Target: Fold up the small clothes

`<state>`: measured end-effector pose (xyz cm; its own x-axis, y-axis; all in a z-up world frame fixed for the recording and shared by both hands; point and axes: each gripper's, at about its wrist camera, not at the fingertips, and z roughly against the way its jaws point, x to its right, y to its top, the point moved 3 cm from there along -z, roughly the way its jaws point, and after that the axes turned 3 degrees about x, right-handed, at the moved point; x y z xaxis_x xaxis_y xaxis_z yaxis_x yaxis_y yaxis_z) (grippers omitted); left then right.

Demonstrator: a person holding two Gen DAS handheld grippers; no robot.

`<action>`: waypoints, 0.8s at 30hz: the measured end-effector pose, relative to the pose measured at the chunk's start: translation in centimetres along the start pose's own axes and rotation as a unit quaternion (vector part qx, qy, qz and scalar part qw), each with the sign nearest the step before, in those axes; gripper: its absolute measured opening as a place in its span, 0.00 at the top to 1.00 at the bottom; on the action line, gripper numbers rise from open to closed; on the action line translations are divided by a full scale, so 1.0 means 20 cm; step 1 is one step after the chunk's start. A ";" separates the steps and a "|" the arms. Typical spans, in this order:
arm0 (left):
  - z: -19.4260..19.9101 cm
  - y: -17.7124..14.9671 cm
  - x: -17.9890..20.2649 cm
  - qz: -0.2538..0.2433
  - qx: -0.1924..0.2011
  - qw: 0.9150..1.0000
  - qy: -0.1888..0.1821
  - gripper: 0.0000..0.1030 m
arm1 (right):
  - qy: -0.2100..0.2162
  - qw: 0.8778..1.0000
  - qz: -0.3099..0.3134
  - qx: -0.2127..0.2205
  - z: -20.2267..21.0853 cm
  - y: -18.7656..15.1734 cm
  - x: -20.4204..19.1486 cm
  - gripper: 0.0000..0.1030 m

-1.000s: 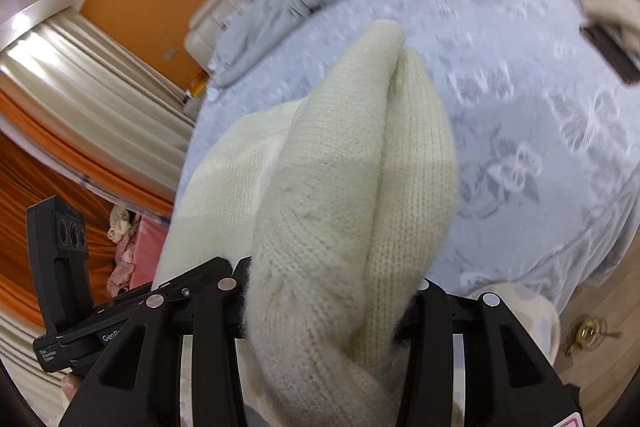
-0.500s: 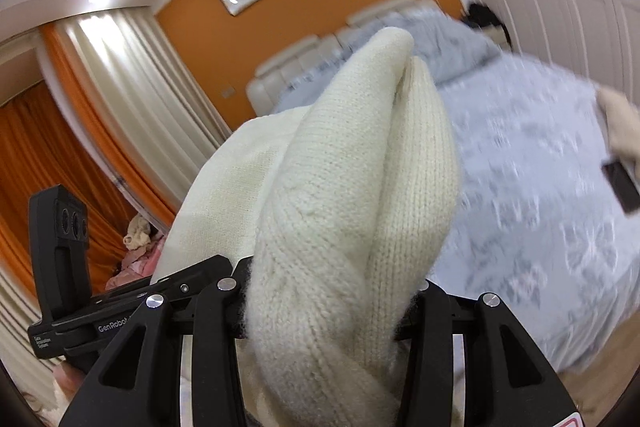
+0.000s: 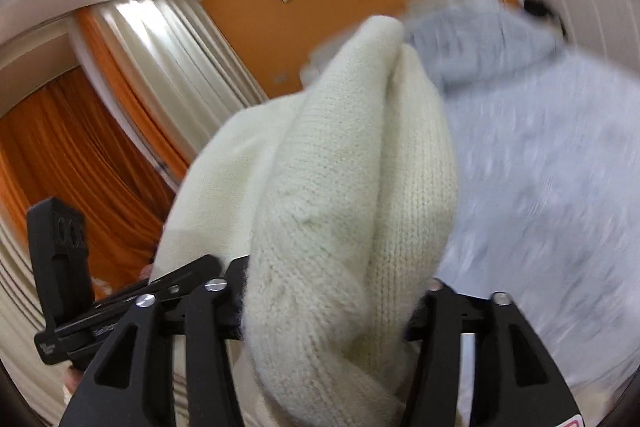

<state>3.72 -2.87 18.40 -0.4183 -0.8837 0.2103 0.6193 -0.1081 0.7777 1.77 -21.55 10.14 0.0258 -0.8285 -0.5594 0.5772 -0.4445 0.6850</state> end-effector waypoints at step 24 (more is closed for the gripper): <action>-0.73 -1.05 -0.70 0.115 -0.202 0.962 0.142 0.31 | -0.103 0.973 -0.009 -0.206 -0.65 -0.64 0.34 0.88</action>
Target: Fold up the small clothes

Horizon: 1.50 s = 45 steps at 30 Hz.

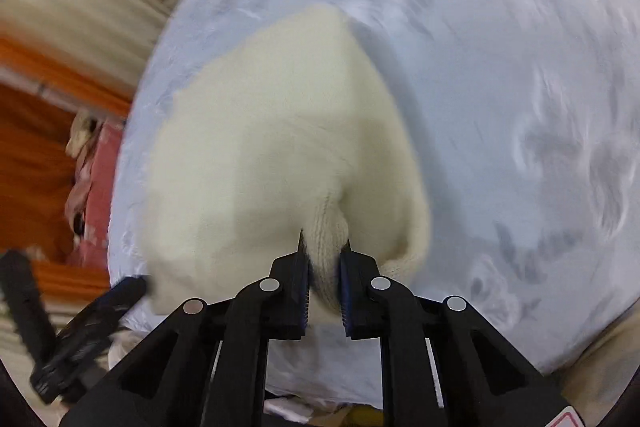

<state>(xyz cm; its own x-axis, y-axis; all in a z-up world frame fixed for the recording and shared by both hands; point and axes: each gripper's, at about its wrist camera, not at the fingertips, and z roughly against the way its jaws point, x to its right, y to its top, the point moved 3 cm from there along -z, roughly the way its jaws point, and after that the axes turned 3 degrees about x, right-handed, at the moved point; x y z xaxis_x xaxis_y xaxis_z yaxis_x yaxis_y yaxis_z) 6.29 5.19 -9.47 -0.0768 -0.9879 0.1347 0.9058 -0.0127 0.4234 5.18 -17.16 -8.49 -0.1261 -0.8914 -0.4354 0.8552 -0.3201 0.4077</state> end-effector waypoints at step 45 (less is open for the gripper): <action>0.17 -0.23 0.27 -0.055 0.142 0.984 0.090 0.06 | -0.205 0.972 0.054 0.099 0.19 -0.50 0.15 0.27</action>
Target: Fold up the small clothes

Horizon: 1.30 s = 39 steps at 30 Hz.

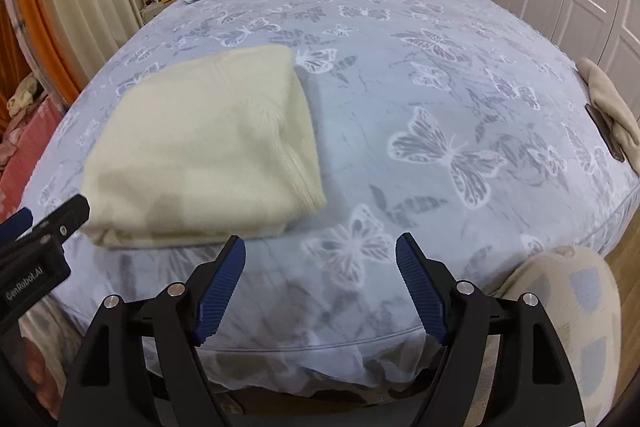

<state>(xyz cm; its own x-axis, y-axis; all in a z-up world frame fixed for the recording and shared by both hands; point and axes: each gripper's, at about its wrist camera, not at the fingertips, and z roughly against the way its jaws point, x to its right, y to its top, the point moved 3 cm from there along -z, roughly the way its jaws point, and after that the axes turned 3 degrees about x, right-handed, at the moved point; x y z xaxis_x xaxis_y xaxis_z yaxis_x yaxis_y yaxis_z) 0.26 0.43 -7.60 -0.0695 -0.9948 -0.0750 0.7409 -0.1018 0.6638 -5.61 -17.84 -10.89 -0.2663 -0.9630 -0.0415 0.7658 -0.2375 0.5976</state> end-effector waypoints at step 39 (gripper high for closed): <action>-0.07 -0.23 -0.05 0.020 -0.039 0.999 0.023 0.05 | 0.020 1.000 0.007 -0.014 0.00 -0.11 -0.13 0.24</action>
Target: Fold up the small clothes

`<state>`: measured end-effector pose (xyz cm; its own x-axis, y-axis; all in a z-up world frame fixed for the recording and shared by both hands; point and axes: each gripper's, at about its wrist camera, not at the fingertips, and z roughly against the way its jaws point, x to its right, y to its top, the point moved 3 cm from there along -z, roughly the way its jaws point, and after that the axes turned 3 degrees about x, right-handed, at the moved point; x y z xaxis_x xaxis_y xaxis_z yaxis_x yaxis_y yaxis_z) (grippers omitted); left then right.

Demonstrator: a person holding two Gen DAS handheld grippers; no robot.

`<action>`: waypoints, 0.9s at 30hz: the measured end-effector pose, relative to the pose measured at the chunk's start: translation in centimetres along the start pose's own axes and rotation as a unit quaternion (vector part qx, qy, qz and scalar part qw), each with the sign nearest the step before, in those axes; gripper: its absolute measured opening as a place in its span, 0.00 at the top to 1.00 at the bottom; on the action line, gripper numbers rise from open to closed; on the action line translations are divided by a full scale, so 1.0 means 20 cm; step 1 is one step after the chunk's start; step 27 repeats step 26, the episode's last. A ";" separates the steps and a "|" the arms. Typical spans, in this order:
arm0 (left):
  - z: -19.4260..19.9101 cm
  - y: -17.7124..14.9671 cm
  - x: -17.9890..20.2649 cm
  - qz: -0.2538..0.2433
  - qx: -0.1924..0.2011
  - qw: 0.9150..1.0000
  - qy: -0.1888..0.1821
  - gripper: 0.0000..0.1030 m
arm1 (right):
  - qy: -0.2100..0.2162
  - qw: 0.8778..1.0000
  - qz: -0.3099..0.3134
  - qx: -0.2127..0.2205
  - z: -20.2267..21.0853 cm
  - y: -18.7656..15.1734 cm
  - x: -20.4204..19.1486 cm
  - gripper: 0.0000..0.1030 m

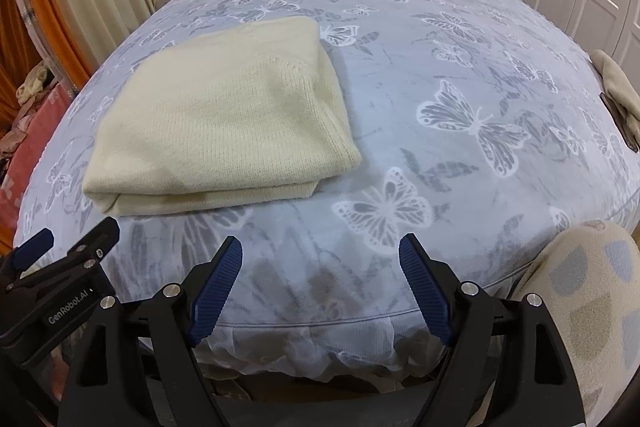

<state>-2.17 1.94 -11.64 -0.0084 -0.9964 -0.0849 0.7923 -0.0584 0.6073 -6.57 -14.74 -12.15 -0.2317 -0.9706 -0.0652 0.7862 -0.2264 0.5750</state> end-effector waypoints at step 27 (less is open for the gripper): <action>-0.02 -0.03 0.04 -0.023 0.003 1.000 0.018 0.05 | 0.009 1.000 0.011 0.008 0.02 -0.01 -0.06 0.23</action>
